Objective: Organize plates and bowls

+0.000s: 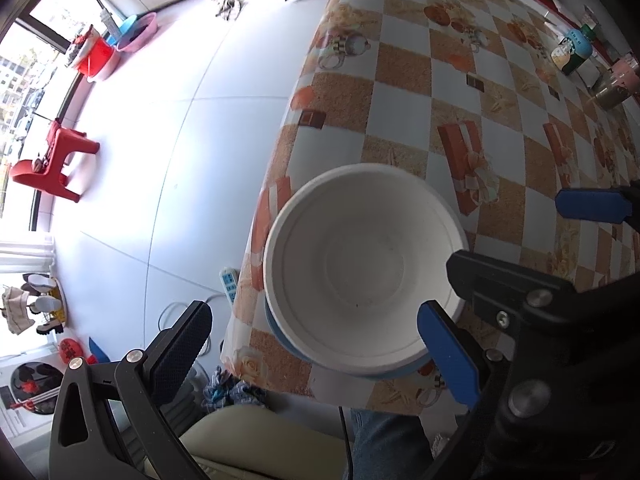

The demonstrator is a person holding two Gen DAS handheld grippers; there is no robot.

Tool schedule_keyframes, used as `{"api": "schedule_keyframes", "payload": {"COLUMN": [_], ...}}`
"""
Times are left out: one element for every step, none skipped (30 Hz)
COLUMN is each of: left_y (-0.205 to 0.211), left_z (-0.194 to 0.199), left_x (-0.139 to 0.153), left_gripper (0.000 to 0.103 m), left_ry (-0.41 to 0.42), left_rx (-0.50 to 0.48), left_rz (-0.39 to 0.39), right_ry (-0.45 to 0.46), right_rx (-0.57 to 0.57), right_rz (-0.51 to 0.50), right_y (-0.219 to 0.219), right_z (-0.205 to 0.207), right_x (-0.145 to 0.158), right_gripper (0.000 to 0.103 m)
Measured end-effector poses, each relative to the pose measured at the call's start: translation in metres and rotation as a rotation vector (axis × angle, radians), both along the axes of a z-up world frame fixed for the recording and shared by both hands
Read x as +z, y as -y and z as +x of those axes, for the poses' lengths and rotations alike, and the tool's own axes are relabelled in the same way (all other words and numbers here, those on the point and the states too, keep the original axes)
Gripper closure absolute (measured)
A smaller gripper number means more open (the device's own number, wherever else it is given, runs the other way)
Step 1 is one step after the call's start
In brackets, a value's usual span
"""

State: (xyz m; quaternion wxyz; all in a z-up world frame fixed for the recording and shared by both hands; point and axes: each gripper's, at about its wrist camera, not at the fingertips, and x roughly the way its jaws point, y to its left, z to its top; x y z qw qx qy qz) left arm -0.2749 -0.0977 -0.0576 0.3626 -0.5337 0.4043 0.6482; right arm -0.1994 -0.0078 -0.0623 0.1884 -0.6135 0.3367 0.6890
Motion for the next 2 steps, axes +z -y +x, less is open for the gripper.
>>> {"api": "schedule_keyframes", "payload": {"left_y": [0.0004, 0.0002], "left_z": [-0.0005, -0.0017], "left_x": [0.0021, 0.0036], "left_gripper": [0.0, 0.0], "left_ry": [-0.011, -0.021], "left_rx": [0.001, 0.002], "left_rz": [0.02, 0.032], "right_ry": [-0.003, -0.006], "right_rx": [-0.002, -0.003], "right_rz": [-0.003, -0.008], "right_y": [-0.001, -0.002], "right_z": [0.0002, 0.0005], "right_x": [-0.0006, -0.0014], "right_gripper": [0.0, 0.0]}}
